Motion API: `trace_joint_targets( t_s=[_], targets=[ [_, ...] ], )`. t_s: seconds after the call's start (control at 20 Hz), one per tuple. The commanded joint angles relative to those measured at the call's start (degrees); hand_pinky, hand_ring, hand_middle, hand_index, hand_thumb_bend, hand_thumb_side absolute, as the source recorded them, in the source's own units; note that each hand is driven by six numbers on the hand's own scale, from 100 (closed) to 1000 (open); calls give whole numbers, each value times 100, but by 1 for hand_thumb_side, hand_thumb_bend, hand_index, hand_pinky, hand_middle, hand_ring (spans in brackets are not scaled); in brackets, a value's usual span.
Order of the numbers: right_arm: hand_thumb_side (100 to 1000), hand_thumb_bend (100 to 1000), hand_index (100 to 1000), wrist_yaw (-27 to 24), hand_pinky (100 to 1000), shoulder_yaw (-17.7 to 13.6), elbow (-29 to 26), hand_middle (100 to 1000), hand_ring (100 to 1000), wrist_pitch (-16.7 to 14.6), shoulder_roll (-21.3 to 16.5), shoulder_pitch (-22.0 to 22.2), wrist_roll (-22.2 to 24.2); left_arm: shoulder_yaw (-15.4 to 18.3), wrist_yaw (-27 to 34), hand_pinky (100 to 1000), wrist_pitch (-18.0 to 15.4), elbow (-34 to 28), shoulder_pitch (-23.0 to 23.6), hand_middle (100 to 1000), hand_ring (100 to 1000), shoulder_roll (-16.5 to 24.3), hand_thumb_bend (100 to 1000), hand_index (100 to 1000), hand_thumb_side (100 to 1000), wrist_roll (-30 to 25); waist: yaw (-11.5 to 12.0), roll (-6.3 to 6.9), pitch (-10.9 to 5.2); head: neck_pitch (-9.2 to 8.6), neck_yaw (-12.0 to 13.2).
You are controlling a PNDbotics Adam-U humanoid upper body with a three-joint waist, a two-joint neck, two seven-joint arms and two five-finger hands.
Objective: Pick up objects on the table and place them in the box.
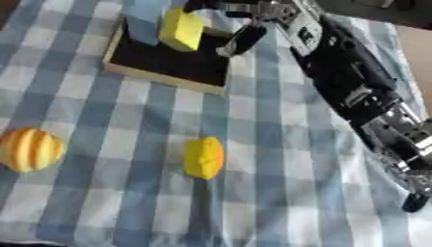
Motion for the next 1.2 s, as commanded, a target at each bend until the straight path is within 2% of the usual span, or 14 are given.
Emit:
trace_joint_targets(
  t_s=[0.05,0.15,0.25,0.4,0.45,0.55,0.6,0.65,0.75,0.9,1.1,1.2],
  targets=[
    [118,100,1000,-636,1000,-86,-670,1000,1000,11,-426,-16,99,82,-3,972,16,-87,-18,664,742,97,100,867,566,8,-36,24,-136,-51,50],
    [100,100,1000,-1213,1000,-128,-1313,930,1000,210,-724,112,-29,90,-21,972,12,-87,5,664,742,132,100,867,566,20,-81,31,-149,-52,83],
    [100,100,1000,-1886,1000,-234,-2247,863,1000,508,-1158,348,-399,101,-45,972,-4,-87,37,664,743,183,100,867,565,36,-134,45,-159,-47,147],
    [100,100,920,-2823,966,-468,-3556,740,1000,1021,-1765,852,-1021,113,-93,971,-34,-87,88,664,743,260,100,866,565,57,-214,74,-164,-77,244],
    [120,100,905,-3112,963,-574,-3974,726,1000,1185,-1974,1089,-1224,118,-114,971,-45,-87,102,664,743,282,100,865,565,65,-243,87,-162,-103,287],
    [216,100,863,-3580,955,-782,-4634,680,990,1444,-2315,1569,-1576,121,-154,970,-65,-87,111,664,743,313,100,865,565,80,-289,111,-154,-152,359],
    [388,100,844,-3784,949,-894,-4910,656,972,1539,-2466,1825,-1752,120,-170,970,-76,-87,106,664,743,322,100,865,556,86,-306,124,-150,-172,388],
    [325,100,835,-3960,947,-1016,-5161,644,965,1602,-2601,2100,-1932,121,-185,970,-90,-87,103,665,743,335,100,865,565,92,-327,141,-143,-189,423],
    [370,100,826,-4206,944,-1276,-5611,632,954,1668,-2801,2645,-2262,123,-216,969,-113,-87,99,665,743,371,100,865,566,108,-366,170,-123,-214,492],
    [366,100,798,-4374,942,-1629,-5956,611,938,1626,-2933,3260,-2688,132,-263,968,-158,-87,92,666,744,426,100,865,567,134,-406,209,-92,-216,564],
    [385,100,787,-4245,945,-1484,-5514,597,927,2149,-2517,2378,-2690,139,-328,965,-215,-87,93,667,744,495,100,864,570,171,-438,292,-91,-189,647],
    [387,100,776,-4209,943,-1517,-5410,584,914,2215,-2439,2328,-2748,158,-375,962,-254,-87,85,668,745,567,100,864,572,212,-478,329,-84,-185,714]
  ],
)
